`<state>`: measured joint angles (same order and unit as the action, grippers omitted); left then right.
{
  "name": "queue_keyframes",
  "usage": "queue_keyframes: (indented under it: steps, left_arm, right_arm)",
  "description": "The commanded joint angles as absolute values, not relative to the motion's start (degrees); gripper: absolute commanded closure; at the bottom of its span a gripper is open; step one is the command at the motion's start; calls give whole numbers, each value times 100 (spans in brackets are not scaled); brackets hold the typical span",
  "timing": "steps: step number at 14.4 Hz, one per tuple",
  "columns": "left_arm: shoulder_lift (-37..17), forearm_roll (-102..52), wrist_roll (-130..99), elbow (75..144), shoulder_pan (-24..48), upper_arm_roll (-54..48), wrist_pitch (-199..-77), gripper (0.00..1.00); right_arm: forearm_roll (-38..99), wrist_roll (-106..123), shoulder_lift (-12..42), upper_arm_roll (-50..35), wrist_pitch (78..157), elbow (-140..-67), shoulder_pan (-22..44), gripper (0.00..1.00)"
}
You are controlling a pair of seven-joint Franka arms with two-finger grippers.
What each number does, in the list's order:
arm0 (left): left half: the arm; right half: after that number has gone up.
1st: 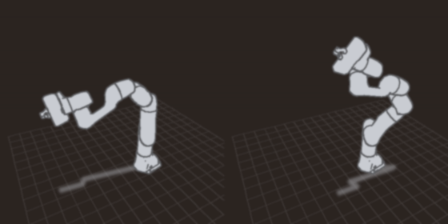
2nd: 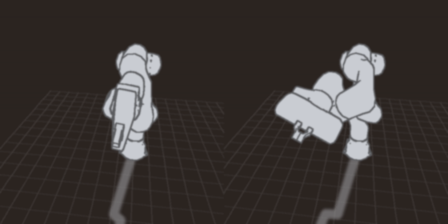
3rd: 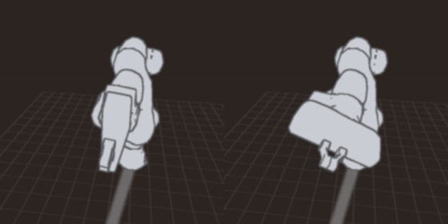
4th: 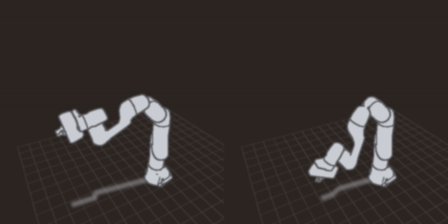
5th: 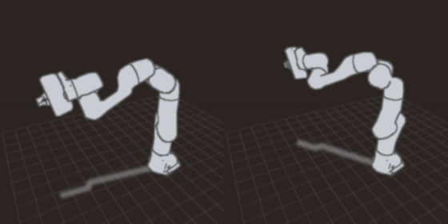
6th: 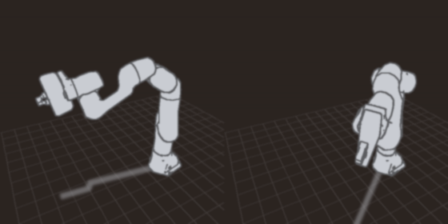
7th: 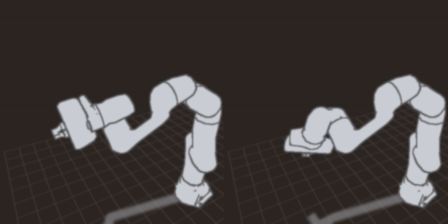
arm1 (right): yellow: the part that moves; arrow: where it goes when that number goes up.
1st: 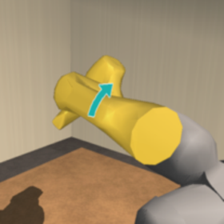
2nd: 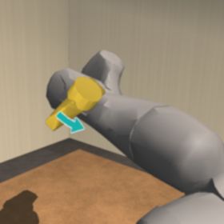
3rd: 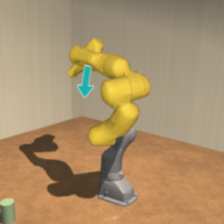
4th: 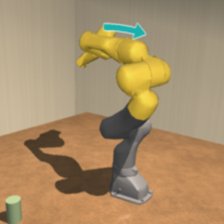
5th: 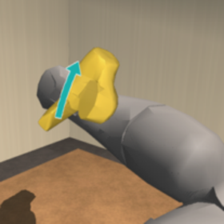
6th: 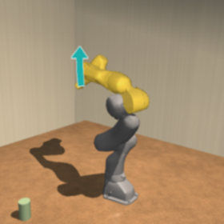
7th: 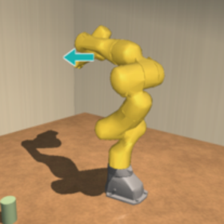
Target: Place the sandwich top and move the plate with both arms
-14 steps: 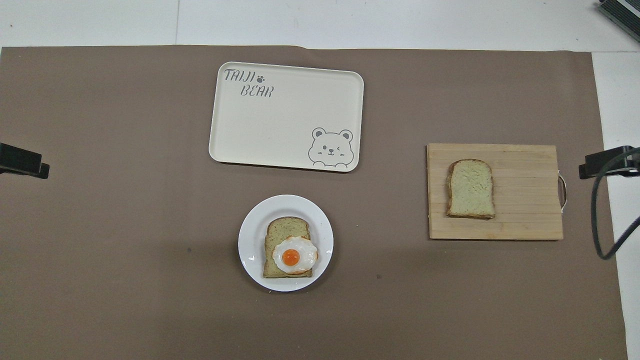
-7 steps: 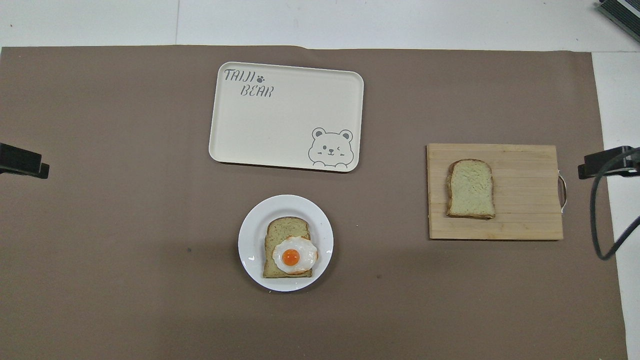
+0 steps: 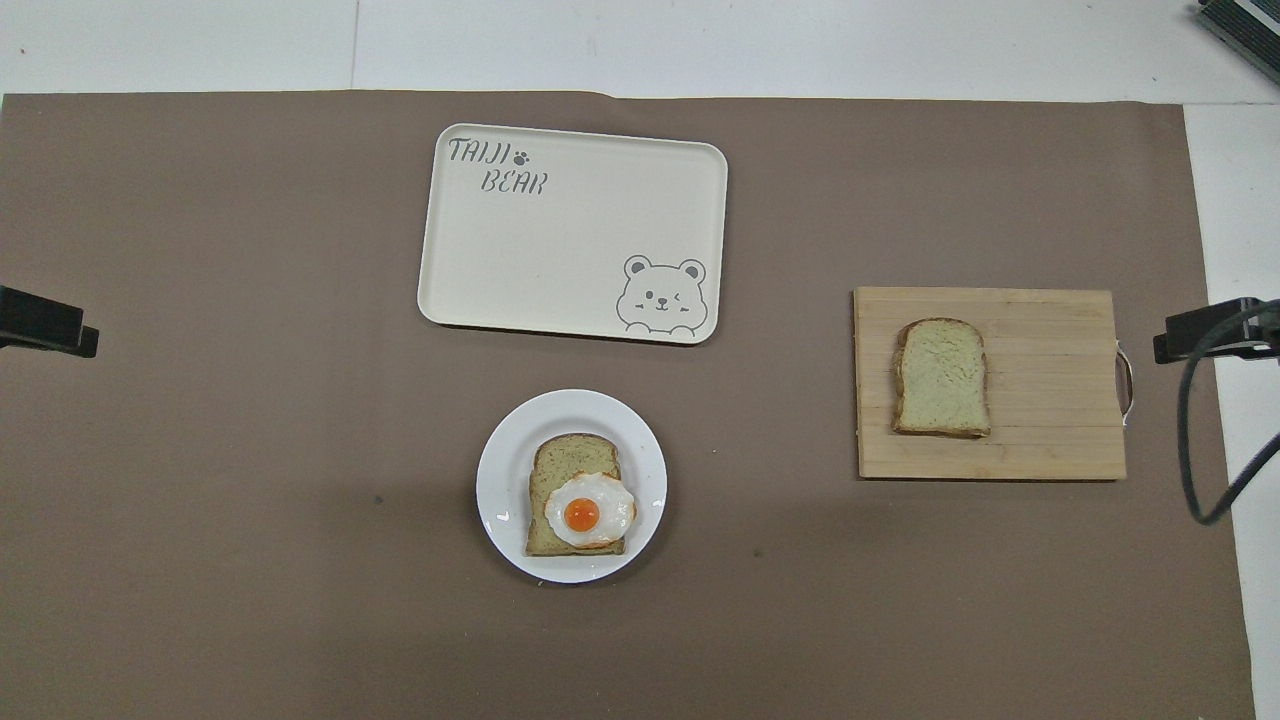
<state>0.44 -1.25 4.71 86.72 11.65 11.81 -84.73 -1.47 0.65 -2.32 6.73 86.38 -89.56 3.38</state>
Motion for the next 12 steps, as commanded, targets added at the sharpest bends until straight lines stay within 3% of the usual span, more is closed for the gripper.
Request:
queue_keyframes:
  steps: [1, 9, 12]
  left_arm:
    - [202, -79, 422, 8842, 1195, 1195, -8446, 0]
    - [202, -79, 422, 8842, 1195, 1195, -8446, 0]
    - [202, -79, 422, 8842, 1195, 1195, -8446, 0]
  right_arm:
    - [-141, 246, -413, 659, 8745, -9176, 299, 0]
    - [-132, 264, -554, 642, 8982, -9606, 325, 0]
    - [-123, 509, -571, 624, 9692, -10097, 334, 0]
